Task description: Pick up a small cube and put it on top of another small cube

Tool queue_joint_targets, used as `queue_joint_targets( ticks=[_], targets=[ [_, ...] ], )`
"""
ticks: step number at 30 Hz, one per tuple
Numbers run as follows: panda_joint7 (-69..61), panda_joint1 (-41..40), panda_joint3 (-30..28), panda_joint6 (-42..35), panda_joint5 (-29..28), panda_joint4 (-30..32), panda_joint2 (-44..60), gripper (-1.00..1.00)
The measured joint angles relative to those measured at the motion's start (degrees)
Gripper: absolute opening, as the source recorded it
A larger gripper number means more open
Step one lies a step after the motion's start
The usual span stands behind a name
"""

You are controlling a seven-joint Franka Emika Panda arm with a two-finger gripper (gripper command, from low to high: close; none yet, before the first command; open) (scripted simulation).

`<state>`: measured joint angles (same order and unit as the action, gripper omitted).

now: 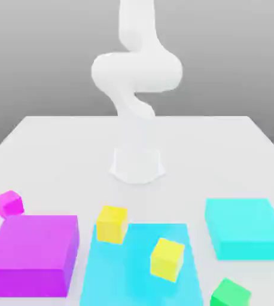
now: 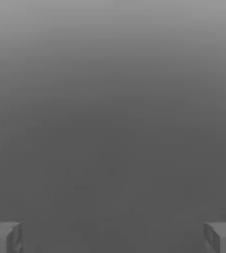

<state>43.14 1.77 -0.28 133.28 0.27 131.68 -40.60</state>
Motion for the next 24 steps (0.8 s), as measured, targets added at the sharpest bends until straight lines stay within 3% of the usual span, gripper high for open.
queue_joint_targets(
  ticks=[16, 24],
  targets=[
    [-17.5, 8.6, 1.0, 9.6, 2.0, -0.7, 33.6, 0.0],
    [-24.2, 11.8, 2.7, 14.4, 0.3, -1.0, 50.2, 0.0]
  ],
)
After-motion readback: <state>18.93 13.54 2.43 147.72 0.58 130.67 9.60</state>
